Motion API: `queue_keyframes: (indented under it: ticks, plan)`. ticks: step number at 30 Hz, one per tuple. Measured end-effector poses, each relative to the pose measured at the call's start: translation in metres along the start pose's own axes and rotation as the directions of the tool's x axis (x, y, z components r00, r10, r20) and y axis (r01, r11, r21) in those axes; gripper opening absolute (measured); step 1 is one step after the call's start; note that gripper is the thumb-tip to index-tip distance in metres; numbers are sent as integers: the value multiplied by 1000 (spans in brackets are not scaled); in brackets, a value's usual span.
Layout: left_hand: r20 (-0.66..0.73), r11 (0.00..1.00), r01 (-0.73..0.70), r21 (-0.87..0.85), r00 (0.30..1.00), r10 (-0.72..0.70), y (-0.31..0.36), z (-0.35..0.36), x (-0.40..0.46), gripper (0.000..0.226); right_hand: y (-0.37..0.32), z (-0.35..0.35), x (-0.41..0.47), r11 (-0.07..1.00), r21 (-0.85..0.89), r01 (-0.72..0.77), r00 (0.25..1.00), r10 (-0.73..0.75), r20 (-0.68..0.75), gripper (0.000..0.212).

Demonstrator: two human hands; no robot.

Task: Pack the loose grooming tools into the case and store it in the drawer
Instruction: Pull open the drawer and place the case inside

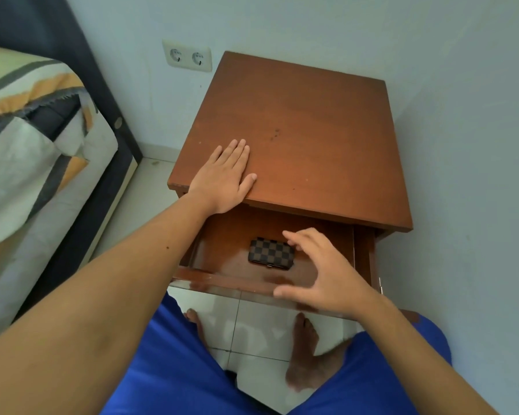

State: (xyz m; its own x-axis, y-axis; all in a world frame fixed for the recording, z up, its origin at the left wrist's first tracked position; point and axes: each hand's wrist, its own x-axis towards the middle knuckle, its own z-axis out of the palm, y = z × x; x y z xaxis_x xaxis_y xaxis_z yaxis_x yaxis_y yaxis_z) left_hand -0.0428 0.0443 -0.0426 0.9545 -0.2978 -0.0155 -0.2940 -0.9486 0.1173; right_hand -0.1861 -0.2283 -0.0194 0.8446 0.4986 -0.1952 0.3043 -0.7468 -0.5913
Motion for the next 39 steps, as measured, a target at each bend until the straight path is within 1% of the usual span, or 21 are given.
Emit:
queue_keyframes:
  ticks: [1, 2, 3, 4, 6, 11, 14, 17, 20, 22, 25, 27, 29, 31, 34, 37, 39]
  plan:
    - [-3, 1000, 1, 0, 1000, -1, 0, 0, 0, 75, -1, 5, -9, 992, -123, 26, 1000, -25, 14, 114]
    - [-3, 1000, 3, 0, 1000, -3, 0, 0, 0, 75, 1, 12, -14, 967, -249, 55, 998, -60, -13, 119]
    - [-1, 1000, 4, 0, 1000, -4, 0, 0, 0, 75, 6, 18, -16, 942, -329, 61, 994, -87, -67, 121]
    - [3, 1000, 6, 2, 1000, -6, 0, 0, 0, 75, 9, 22, -16, 930, -366, 47, 988, -97, -120, 124]
    - [4, 1000, 10, 3, 1000, -10, 0, 0, 1, 75, 14, 23, -12, 920, -392, 12, 979, -90, -181, 131]
    - [8, 1000, 5, 2, 1000, -5, -1, 0, 0, 75, 15, 11, 6, 876, -480, -49, 968, -76, -239, 143]
    - [16, 1000, 8, 3, 1000, -8, -1, 0, 1, 74, 22, 1, 22, 860, -503, -90, 964, -51, -261, 143]
    - [23, 1000, 6, -1, 1000, -6, -1, 1, 3, 75, 32, -1, 36, 854, -510, -103, 951, -65, -301, 129]
    - [26, 1000, 0, -5, 1000, 0, -3, 1, 4, 76, 44, -2, 48, 851, -517, -91, 918, -129, -374, 109]
    - [27, 1000, 0, -6, 1000, 0, -3, 1, 4, 76, 51, -1, 55, 840, -535, -91, 883, -180, -433, 96]
    - [30, 1000, 5, -5, 1000, -5, -2, 1, 4, 75, 56, 7, 64, 836, -539, -108, 808, -242, -537, 74]
    - [28, 1000, 4, -1, 1000, -4, -2, 1, 4, 75, 58, 13, 69, 841, -527, -122, 760, -262, -595, 60]
    - [27, 1000, 6, -4, 1000, -6, -1, 1, 3, 74, 57, 16, 74, 854, -503, -137, 731, -255, -632, 49]
    - [23, 1000, 6, -3, 1000, -6, -1, 2, 3, 74, 56, 18, 79, 865, -475, -163, 718, -226, -658, 44]
    - [19, 1000, 4, -3, 1000, -4, -2, 3, 4, 74, 55, 20, 81, 865, -464, -192, 716, -200, -669, 43]
    - [18, 1000, 3, -4, 1000, -3, -2, 4, 4, 75, 53, 17, 79, 859, -476, -191, 736, -196, -648, 45]
    - [17, 1000, 2, -1, 1000, -2, -2, 4, 4, 76, 47, 7, 78, 894, -416, -165, 739, -168, -652, 46]
